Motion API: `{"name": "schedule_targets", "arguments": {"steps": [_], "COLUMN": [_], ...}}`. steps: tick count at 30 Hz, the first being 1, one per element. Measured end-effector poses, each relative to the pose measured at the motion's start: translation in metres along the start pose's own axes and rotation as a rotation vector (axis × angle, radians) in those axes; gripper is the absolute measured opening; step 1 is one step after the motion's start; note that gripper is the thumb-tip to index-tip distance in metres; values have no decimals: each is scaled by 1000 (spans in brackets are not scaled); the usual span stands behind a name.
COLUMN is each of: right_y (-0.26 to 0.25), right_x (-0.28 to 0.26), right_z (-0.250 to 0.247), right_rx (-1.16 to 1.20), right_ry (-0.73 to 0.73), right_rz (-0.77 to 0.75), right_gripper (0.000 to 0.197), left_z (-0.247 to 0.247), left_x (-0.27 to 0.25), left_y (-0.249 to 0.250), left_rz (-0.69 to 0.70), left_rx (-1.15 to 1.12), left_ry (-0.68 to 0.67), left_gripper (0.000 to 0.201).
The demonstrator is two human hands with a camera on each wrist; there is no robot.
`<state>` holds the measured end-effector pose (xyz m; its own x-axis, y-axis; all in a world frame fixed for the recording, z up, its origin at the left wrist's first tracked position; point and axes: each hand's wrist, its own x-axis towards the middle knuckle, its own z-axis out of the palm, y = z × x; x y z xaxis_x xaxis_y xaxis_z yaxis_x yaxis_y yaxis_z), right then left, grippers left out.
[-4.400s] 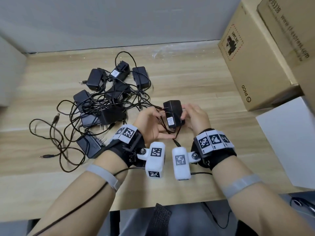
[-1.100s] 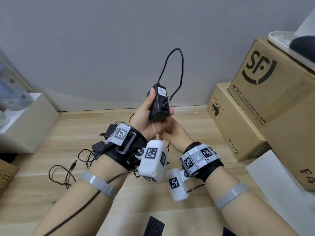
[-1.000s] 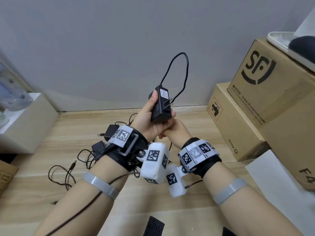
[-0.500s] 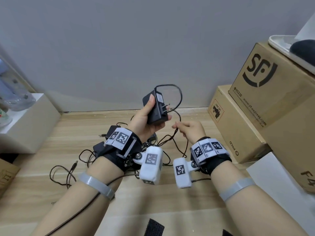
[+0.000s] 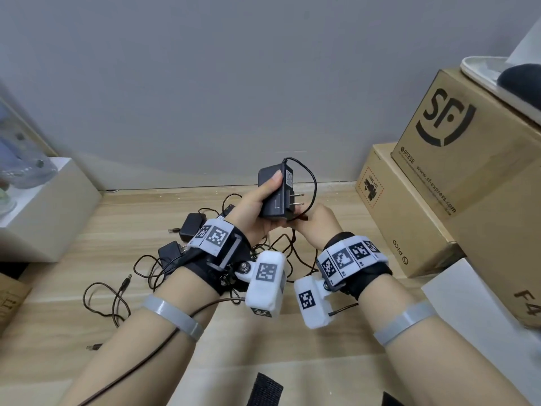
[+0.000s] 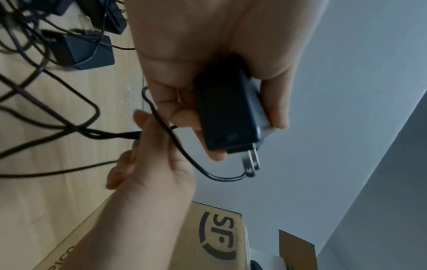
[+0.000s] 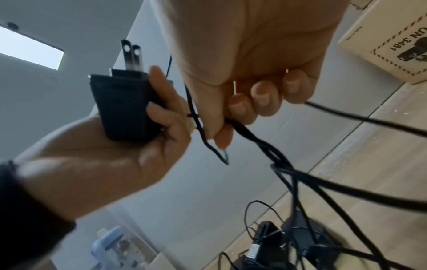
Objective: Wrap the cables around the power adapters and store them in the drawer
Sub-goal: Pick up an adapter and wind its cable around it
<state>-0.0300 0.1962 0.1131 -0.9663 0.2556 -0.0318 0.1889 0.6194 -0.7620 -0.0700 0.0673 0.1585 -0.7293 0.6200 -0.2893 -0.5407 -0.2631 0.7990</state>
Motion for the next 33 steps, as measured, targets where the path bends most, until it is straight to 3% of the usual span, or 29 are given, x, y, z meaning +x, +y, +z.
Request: {"name": "schedule_targets", "arguments": {"steps": [6,10,12,15,19,22,25,28,33], "right_y": [39,55,49,25,-8,-14,-7,-6,-5], "right_x": [-5,-9,-10,-9,-4,-2,-2,-3,5], "right_z": [2,3,1,-4,-11,-12,-14,-18,-18], "right_rx": [-147,-191,-222,-212,561,752,717,530,422], "right_ry": [-69,-107,-81,-1,-88,-53,31,122,321], "right_rz": [240,372,356,214,-28,29,77,-7,-25], "right_gripper": [31,30,29,43,57,46,25,21,32], "left_z": [1,4,5,5,1,-7,-15,-24,-29], "left_x": [-4,-4,-1,3,4,3,1,1,5], "left_y": [12,11,6,-2,-7,-5,-2,0,1], "left_rz": [199,219,170,87,24,-19,-29,-38,-5], "left_rx": [-200,-191,-122,-31,26,89,218,327,392], "left_ry": [-28,-69,-72,-67,-86,-63,-17,35,101], "left_gripper": [28,31,31,29,31,29,36,48,22]}}
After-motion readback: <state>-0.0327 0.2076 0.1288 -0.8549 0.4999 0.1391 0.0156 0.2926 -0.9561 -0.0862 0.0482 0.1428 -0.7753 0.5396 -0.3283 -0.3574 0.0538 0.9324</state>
